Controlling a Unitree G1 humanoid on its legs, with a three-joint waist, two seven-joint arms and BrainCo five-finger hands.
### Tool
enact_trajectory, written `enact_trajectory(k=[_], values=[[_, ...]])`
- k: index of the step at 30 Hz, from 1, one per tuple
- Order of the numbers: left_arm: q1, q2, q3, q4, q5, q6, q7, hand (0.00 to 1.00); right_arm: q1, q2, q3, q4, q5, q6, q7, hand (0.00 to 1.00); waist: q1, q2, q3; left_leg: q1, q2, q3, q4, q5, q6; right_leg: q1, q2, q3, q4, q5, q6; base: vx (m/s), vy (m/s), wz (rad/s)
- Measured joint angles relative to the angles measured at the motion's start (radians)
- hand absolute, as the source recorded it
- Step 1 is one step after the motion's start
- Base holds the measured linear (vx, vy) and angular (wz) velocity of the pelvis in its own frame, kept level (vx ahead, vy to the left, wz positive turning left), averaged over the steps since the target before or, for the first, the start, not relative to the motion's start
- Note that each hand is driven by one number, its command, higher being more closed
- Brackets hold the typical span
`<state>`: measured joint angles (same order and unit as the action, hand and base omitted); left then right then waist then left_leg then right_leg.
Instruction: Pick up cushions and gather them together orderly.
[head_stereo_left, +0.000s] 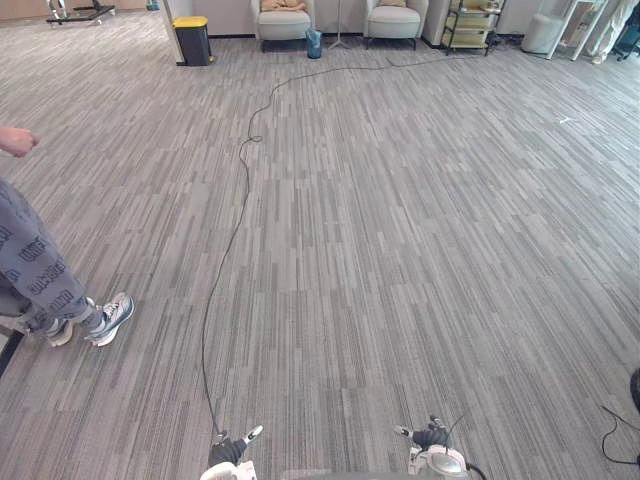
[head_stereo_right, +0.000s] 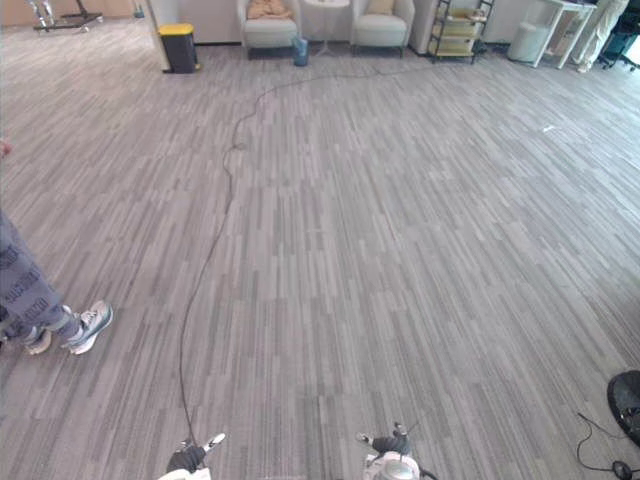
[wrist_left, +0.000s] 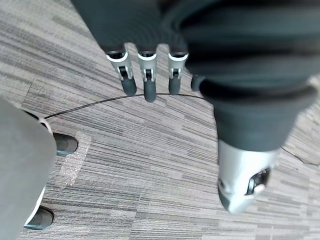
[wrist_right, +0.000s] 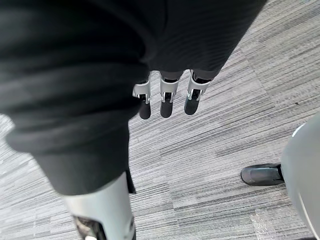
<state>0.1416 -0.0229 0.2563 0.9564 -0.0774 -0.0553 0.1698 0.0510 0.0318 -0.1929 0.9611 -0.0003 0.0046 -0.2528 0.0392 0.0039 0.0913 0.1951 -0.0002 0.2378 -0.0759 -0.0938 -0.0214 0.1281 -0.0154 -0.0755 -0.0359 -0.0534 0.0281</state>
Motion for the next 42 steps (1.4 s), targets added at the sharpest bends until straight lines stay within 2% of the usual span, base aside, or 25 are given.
enact_trajectory(k=[8,33,38,40,42], values=[[-0.014,-0.010,0.040,0.004,0.020,0.003,-0.004,0.00,-0.012,0.007,-0.036,0.002,0.000,0.005,0.015,0.00,0.001,0.001,0.025,0.017,0.000,0.000,-0.014,0.001,-0.001,0.014,0.001,-0.007,-0.004,-0.003,0.003,0.00,-0.035,0.01],[-0.015,-0.010,0.041,0.004,0.019,0.005,-0.022,0.00,-0.012,0.008,-0.118,0.003,0.003,0.022,0.049,0.00,0.004,0.000,0.024,0.013,0.000,-0.017,-0.012,0.001,-0.001,0.016,-0.001,-0.032,-0.002,-0.009,0.003,-0.03,-0.038,0.01],[-0.016,-0.004,0.042,-0.002,0.020,0.014,-0.023,0.00,-0.008,0.011,-0.122,0.003,0.036,0.020,0.050,0.00,0.004,-0.010,0.021,-0.025,0.000,-0.061,0.005,0.002,-0.003,-0.015,-0.010,-0.080,0.054,-0.052,0.000,-0.02,-0.062,0.28],[-0.020,0.003,0.048,-0.006,0.020,0.019,-0.022,0.00,-0.009,0.023,-0.131,0.001,0.050,0.018,0.047,0.00,0.004,-0.023,0.022,-0.067,0.001,-0.078,0.055,-0.014,-0.006,-0.052,-0.021,-0.107,0.110,-0.088,-0.006,0.04,-0.067,0.46],[-0.042,-0.002,0.102,-0.022,0.015,0.022,-0.021,0.00,-0.012,0.034,-0.158,-0.006,0.071,0.007,0.043,0.00,0.013,-0.032,0.047,-0.180,0.025,-0.080,0.283,-0.117,-0.012,-0.079,-0.029,-0.134,0.183,-0.131,-0.014,0.02,-0.086,0.44]])
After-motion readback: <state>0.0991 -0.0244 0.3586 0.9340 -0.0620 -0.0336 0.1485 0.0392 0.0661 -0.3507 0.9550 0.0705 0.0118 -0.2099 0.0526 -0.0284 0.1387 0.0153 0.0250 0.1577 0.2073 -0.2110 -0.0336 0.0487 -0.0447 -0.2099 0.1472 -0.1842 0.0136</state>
